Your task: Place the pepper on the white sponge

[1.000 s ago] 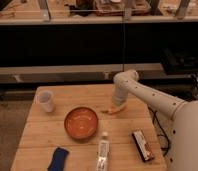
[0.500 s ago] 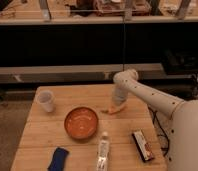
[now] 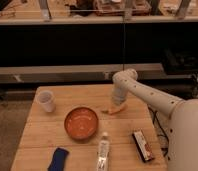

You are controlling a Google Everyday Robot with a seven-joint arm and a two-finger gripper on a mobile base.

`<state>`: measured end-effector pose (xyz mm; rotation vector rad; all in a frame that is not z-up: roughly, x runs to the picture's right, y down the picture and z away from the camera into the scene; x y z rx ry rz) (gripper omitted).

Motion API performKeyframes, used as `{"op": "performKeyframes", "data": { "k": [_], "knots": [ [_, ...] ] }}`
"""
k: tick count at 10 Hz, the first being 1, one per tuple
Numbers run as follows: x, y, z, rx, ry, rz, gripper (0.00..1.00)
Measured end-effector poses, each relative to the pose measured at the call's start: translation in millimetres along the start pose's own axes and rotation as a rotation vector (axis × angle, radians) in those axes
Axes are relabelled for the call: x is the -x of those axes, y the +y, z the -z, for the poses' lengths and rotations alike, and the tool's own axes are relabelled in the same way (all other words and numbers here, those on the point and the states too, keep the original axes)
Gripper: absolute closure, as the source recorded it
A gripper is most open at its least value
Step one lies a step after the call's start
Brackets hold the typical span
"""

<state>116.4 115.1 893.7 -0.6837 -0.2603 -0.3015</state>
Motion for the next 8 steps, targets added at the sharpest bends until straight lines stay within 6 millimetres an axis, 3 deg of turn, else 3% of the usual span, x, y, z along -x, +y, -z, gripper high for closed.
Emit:
{"op": "performKeyframes", "data": {
  "k": [2, 4, 5, 8],
  "knots": [
    [-0.6, 0.3, -0.9, 0.001, 0.000, -0.003, 0.41],
    [-1.4, 1.4, -2.6, 0.006, -0.001, -0.012, 0.26],
    [-1.5, 1.3, -0.9, 0.009, 0.003, -0.010, 0.20],
    [-4.0, 4.3, -4.1, 0.020, 0.009, -0.019, 0.20]
  ]
}}
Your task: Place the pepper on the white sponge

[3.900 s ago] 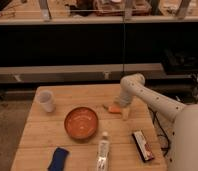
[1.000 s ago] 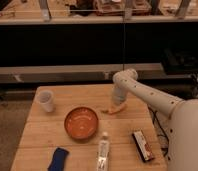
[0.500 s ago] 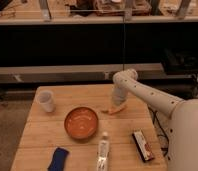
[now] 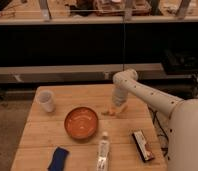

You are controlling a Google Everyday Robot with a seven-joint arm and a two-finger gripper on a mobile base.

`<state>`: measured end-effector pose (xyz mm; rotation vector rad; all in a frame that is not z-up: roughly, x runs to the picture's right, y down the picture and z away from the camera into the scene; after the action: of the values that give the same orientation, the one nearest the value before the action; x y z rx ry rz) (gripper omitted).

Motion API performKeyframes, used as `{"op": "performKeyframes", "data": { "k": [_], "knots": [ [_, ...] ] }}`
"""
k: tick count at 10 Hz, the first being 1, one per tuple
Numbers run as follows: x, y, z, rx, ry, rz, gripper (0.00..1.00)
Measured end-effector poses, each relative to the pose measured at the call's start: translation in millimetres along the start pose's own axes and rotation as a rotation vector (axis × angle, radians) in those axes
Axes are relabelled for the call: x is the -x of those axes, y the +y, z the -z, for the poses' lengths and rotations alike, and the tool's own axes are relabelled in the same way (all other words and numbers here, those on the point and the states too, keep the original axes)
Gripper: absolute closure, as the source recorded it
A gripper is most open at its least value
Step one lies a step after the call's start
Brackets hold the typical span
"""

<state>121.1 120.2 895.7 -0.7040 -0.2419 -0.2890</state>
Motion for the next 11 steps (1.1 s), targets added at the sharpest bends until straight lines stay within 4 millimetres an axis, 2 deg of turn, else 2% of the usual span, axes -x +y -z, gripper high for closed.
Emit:
{"op": "performKeyframes", "data": {
  "k": [2, 4, 5, 6, 9, 11],
  "knots": [
    [2.9, -1.3, -14.7, 0.022, 0.020, -0.012, 0.20],
    [0.5, -1.6, -16.9, 0.029, 0.033, -0.025, 0.21],
    [1.3, -1.1, -17.8, 0.031, 0.036, -0.025, 0.25],
    [2.8, -1.5, -17.3, 0.031, 0.039, -0.020, 0.32],
    [3.4, -1.9, -17.0, 0.025, 0.040, -0.012, 0.65],
    [2.3, -3.0, -17.1, 0.013, -0.024, -0.001, 0.84]
  ]
}}
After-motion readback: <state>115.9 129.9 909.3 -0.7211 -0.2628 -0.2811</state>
